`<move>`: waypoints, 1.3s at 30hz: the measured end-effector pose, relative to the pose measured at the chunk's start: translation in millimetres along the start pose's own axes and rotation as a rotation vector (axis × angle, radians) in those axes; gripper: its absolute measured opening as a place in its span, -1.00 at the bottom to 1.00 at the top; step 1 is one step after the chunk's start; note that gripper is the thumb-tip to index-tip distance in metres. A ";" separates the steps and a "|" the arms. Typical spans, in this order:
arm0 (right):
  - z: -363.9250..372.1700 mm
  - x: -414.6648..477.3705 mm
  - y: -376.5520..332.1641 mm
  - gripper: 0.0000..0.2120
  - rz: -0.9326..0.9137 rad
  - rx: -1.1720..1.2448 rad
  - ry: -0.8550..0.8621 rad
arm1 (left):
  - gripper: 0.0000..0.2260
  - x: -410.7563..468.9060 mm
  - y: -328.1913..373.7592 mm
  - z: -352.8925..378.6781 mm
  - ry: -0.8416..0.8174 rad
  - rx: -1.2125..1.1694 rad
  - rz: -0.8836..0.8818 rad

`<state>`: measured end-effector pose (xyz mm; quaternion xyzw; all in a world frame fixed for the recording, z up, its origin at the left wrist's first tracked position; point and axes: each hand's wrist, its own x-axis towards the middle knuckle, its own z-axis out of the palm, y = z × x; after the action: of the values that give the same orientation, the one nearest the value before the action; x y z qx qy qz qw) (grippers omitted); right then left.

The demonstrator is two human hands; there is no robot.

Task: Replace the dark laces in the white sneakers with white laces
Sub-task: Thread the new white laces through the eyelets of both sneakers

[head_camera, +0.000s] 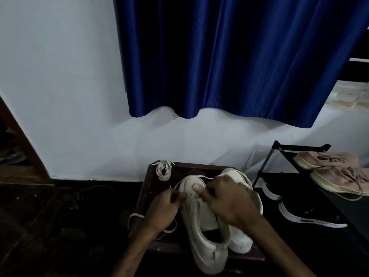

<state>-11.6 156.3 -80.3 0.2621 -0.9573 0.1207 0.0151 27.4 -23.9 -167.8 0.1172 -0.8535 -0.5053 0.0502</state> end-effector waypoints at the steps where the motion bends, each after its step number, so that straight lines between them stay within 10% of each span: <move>1: 7.3 -7.2 -7.2 -0.30 0.028 -0.029 -0.061 | -0.72 0.8 1.9 1.7 0.007 -0.009 0.015; 9: 55.4 -15.4 -11.3 -0.63 0.137 -0.122 0.180 | -0.67 -9.3 -18.7 -16.0 0.131 -0.309 -0.169; 16: 58.4 -15.3 -10.1 -0.69 0.112 -0.110 0.219 | -0.93 -15.7 -18.4 -31.6 0.207 0.230 0.065; 27: 60.0 -16.1 -10.4 -0.75 0.149 -0.013 0.315 | -0.93 4.8 -13.8 6.8 0.054 -0.055 0.115; 33: 60.4 -16.1 -9.8 -0.77 0.150 -0.010 0.334 | -0.87 4.5 -25.3 -41.5 0.360 0.381 0.200; 39: 61.9 -15.6 -9.1 -0.75 0.156 -0.005 0.305 | -0.57 -2.4 1.0 -22.0 0.081 0.246 0.108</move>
<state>8.5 141.7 -139.8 0.1659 -0.9616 0.1577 0.1513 34.1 -41.5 -156.2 0.0967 -0.9112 -0.3885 0.0969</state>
